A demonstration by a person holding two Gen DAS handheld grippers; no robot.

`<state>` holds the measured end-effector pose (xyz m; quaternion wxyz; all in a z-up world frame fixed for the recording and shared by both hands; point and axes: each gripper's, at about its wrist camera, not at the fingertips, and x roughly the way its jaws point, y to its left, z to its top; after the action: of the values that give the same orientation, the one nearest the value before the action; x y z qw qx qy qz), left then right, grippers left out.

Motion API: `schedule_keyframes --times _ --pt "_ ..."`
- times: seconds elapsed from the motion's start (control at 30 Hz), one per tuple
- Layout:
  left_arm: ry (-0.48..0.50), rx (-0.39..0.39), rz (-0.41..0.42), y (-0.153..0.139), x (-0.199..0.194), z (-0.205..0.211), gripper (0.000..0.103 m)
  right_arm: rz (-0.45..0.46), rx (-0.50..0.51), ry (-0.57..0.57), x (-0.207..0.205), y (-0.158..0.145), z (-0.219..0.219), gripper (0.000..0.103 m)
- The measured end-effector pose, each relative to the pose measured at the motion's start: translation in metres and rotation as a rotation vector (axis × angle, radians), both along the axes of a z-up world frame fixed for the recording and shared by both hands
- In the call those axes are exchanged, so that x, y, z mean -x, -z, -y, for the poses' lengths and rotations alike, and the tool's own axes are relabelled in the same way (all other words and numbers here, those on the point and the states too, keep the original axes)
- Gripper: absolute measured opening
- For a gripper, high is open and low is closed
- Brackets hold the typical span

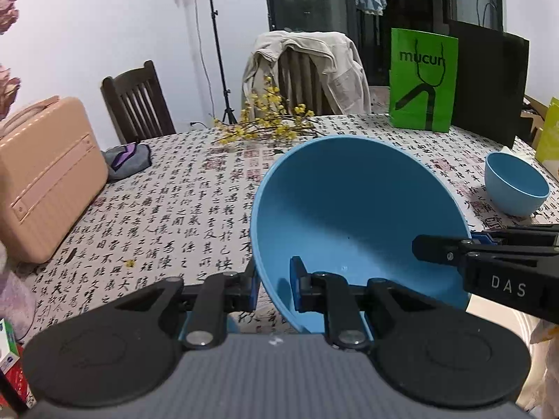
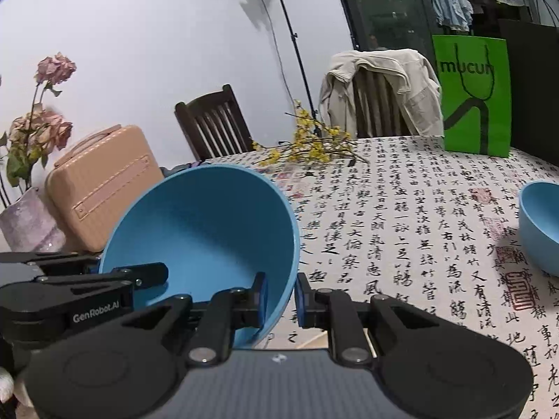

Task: Organize plates and bowls
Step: 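Carry the blue bowl with both grippers toward the placed blue bowl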

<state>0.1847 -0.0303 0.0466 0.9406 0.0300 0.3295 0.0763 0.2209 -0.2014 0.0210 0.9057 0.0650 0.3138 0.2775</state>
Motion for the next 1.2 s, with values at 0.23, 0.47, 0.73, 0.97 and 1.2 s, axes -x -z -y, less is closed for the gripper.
schedule_keyframes --times 0.23,0.47,0.73,0.97,1.2 --pt "-0.033 -0.018 0.023 -0.008 0.018 -0.011 0.017 0.015 -0.025 -0.04 0.009 -0.006 -0.012 0.016" --pt "-0.067 -0.023 0.045 -0.015 0.033 -0.023 0.017 0.031 -0.034 -0.08 0.015 -0.013 -0.027 0.016" --pt "-0.113 -0.019 0.058 -0.019 0.048 -0.04 0.017 0.047 -0.033 -0.126 0.021 -0.019 -0.044 0.016" --pt "-0.147 -0.013 0.069 -0.021 0.059 -0.054 0.017 0.055 -0.026 -0.161 0.026 -0.023 -0.062 0.016" --pt "-0.177 0.001 0.076 -0.02 0.068 -0.069 0.017 0.059 -0.012 -0.191 0.03 -0.025 -0.079 0.016"
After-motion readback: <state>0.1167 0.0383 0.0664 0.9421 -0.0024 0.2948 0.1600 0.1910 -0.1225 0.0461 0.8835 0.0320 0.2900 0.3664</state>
